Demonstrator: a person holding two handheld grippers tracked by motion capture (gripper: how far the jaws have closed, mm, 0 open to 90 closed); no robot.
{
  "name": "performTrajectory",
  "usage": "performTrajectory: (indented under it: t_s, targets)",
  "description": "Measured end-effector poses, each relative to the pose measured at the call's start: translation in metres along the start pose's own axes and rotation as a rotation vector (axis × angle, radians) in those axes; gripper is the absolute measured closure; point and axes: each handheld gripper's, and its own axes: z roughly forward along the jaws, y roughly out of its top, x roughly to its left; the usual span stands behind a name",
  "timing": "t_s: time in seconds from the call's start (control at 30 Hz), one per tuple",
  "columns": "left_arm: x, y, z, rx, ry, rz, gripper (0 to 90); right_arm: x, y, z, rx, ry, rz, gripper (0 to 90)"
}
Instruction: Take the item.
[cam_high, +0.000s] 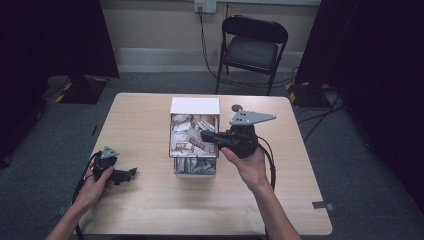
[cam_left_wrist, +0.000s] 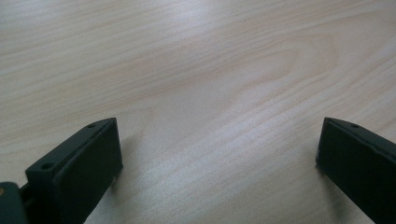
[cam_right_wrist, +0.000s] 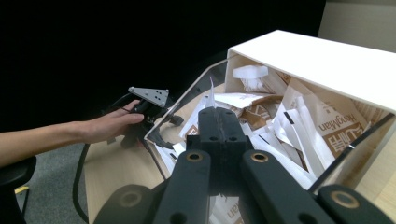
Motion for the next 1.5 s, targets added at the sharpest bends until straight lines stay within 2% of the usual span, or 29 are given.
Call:
performTrajectory:
  t_s: [0.07,0.27,0.73,1.5]
  targets:
    - [0.000,0.000,0.000,0.000,0.000,-0.001,0.0,0.000,0.001,-0.001,-0.005,0.014,0.000,90.0]
    - [0.000,0.000,0.000,0.000,0.000,-0.001,0.0,0.000,0.003,-0.005,-0.019,0.009,-0.002,90.0]
    - [0.000,0.000,0.000,0.000,0.000,0.000,0.0,-0.003,0.009,-0.024,-0.067,-0.014,0.007,90.0]
    - [0.000,0.000,0.000,0.000,0.000,-0.001,0.0,-0.008,0.012,-0.053,-0.101,-0.060,0.014,90.0]
